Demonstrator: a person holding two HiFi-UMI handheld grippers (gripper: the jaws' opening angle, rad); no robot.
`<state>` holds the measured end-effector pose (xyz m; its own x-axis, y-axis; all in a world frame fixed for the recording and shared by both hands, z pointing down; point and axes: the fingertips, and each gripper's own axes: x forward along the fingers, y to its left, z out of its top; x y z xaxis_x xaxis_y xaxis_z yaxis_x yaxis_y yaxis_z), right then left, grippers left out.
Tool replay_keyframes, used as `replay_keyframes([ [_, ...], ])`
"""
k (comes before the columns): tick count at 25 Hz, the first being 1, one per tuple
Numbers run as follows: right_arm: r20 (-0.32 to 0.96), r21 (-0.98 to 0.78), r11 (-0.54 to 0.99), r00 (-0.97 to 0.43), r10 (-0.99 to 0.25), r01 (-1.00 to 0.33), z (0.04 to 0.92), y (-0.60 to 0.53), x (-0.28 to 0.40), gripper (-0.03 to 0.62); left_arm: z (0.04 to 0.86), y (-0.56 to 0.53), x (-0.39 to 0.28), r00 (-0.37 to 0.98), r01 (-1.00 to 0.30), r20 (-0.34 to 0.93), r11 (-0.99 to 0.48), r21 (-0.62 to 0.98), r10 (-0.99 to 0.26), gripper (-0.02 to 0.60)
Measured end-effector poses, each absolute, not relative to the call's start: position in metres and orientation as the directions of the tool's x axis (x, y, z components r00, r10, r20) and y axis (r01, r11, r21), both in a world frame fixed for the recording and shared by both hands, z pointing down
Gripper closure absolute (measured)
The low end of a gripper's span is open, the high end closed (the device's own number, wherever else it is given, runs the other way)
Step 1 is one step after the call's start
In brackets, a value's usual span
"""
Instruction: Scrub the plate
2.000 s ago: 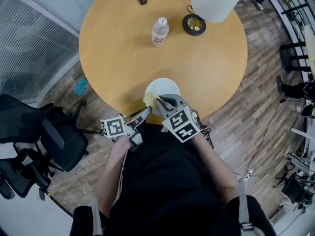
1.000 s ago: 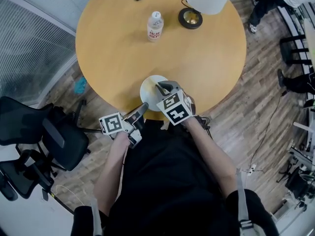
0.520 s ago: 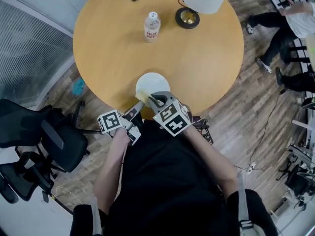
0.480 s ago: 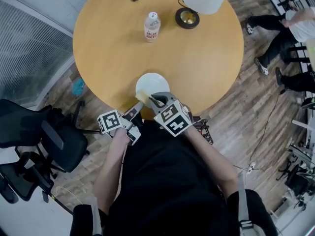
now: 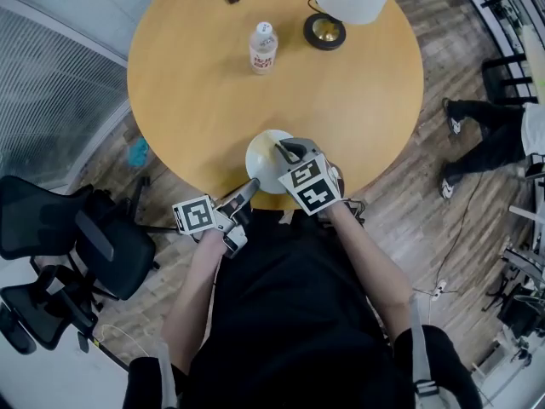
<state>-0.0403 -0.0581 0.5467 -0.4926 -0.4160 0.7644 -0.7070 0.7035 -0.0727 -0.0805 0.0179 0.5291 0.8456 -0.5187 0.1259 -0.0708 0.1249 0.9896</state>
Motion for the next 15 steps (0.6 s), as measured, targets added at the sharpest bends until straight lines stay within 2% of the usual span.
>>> replay_keyframes([
  [8, 0.793, -0.027, 0.625, -0.398, -0.462, -0.780, 0.553, -0.085, 0.007, 0.563, 0.530, 0.017, -0.086, 0.836, -0.073, 0.130, 0.126, 0.989, -0.533, 0.559],
  [15, 0.795, -0.086, 0.645, -0.442, -0.414, -0.760, 0.553, -0.060, -0.007, 0.563, 0.532, 0.013, -0.089, 0.822, -0.076, 0.130, 0.119, 0.990, -0.555, 0.558],
])
